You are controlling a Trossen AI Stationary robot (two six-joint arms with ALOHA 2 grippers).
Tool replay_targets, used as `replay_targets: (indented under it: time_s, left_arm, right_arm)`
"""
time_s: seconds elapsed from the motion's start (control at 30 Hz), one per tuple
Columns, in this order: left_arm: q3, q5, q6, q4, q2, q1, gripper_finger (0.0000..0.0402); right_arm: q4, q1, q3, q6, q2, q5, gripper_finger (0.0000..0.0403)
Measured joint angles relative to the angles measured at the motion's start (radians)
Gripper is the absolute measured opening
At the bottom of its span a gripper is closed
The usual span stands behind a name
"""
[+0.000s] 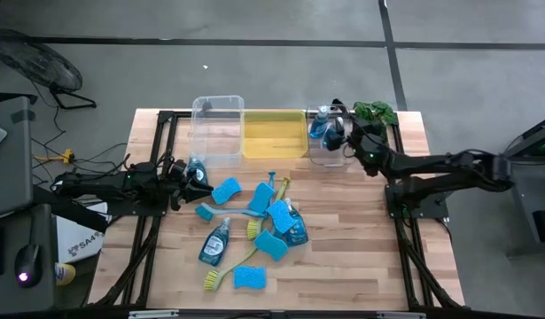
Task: Pick & Place Kitchen Sink Supplies
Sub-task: Put the blue dishwasher liquid into the transparent bin
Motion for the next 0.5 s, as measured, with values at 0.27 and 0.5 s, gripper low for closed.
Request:
replay_targets:
  time_s: [0.27, 0.5]
  left_arm:
    - [0.000, 0.000, 0.000, 0.000, 0.000, 0.000, 0.0105]
    - [0.000, 0.000, 0.000, 0.000, 0.000, 0.000, 0.0105]
  right_arm:
    - [-0.047, 0.119, 0.000, 0.000, -0.120, -0.134, 0.0244]
    - [-0.062, 0.241, 0.000, -0.074, -0.157, -0.247, 0.0244]
